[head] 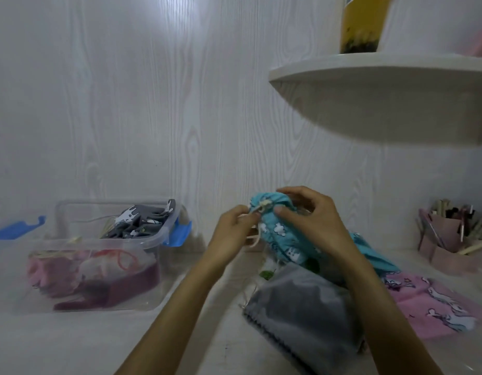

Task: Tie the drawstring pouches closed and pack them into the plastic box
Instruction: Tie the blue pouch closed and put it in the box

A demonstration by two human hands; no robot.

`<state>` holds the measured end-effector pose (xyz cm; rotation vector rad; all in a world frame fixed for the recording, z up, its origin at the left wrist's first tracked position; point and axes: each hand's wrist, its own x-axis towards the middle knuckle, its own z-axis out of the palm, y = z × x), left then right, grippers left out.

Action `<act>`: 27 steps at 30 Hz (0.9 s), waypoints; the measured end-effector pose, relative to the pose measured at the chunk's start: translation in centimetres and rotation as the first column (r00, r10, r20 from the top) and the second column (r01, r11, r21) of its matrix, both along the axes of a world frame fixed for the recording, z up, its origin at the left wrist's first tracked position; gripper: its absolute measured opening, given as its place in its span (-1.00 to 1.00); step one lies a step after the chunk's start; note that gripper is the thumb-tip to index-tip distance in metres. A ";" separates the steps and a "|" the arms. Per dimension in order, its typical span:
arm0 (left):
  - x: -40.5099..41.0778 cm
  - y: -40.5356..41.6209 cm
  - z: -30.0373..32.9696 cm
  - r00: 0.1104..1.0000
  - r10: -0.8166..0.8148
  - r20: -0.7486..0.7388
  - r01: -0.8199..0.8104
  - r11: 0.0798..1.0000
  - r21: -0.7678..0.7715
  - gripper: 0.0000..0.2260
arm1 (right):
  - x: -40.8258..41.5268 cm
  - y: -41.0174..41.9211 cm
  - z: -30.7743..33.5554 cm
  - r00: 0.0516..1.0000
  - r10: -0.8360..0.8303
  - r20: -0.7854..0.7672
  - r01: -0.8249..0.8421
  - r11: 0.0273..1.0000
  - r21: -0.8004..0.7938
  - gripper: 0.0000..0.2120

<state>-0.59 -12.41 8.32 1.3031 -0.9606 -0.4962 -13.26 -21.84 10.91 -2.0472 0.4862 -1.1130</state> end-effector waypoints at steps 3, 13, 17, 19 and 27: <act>1.1 0.7 0.8 0.991 0.071 -0.115 -0.072 0.997 -0.007 -0.83 | -1.2 -1.2 -0.3 0.807 -0.099 -0.582 0.024 0.991 -0.135 -0.06; 2.5 1.5 1.1 0.918 0.150 -0.368 -0.180 0.982 -0.050 -0.83 | -4.0 -3.4 -1.5 0.642 -0.464 -0.610 0.489 0.861 -0.140 -0.73; 2.6 1.7 0.3 0.976 0.145 -0.165 -0.134 0.988 0.073 -0.63 | -2.8 -3.7 -2.6 0.863 -0.365 -0.350 0.392 0.920 0.008 -0.83; 2.6 1.8 0.3 0.986 0.110 -0.124 -0.101 0.992 0.081 -0.64 | -2.2 -3.3 -2.3 0.938 -0.317 -0.138 0.331 0.939 0.091 -0.77; 2.8 3.3 2.1 0.977 0.166 -0.133 -0.161 0.986 0.050 -0.85 | 1.2 1.1 -0.6 0.981 0.149 0.127 -0.164 0.980 0.115 -0.71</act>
